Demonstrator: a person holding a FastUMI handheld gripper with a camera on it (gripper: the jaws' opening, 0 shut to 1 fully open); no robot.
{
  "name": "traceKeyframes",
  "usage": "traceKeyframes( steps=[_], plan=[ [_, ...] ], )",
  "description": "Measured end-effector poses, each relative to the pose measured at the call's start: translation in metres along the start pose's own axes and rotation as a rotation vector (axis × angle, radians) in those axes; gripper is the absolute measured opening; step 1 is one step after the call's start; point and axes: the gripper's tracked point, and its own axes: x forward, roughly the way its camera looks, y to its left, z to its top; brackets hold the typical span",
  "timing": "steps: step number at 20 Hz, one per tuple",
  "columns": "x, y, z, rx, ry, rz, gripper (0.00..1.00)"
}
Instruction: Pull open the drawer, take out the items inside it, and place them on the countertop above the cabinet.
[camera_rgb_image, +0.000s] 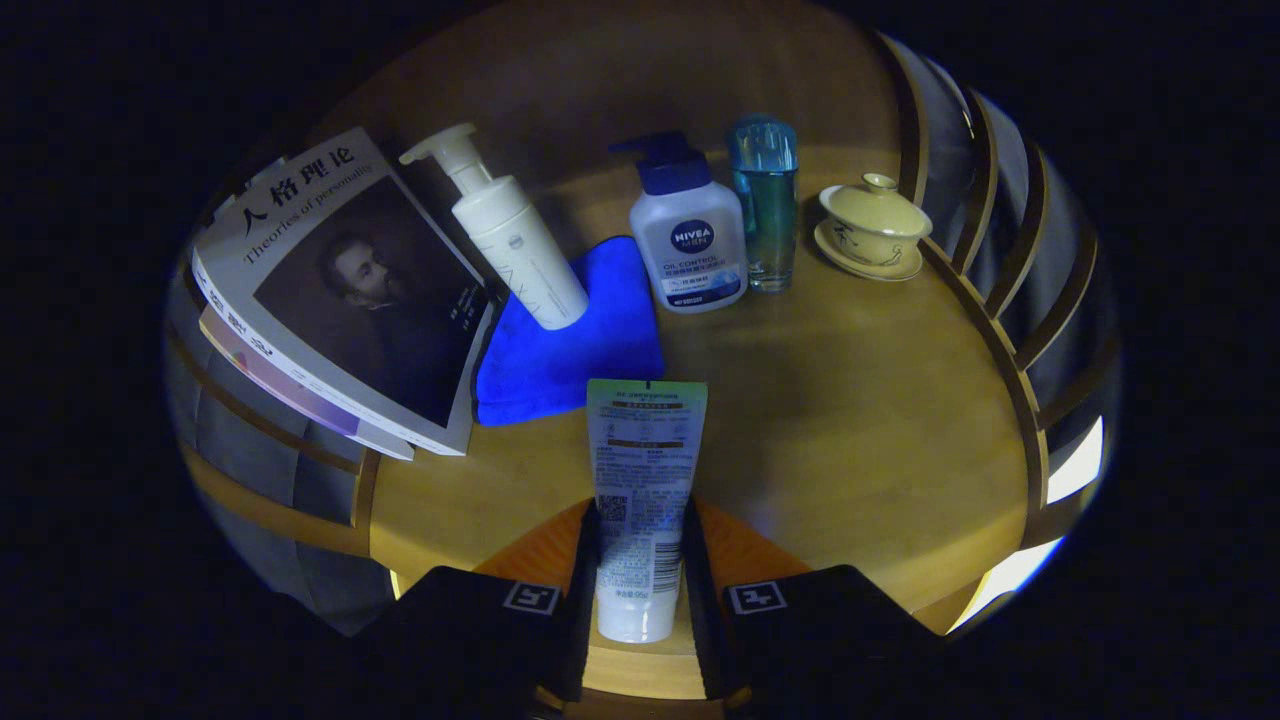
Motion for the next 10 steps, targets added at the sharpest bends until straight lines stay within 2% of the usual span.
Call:
traceKeyframes(
  steps=[3,6,10],
  plan=[
    [-0.001,0.004,0.002,-0.011,-0.021,0.008,0.55],
    [-0.016,0.015,0.01,-0.022,-0.081,0.045,0.74],
    [-0.057,0.021,0.009,-0.119,-0.229,0.025,0.98]
  ],
)
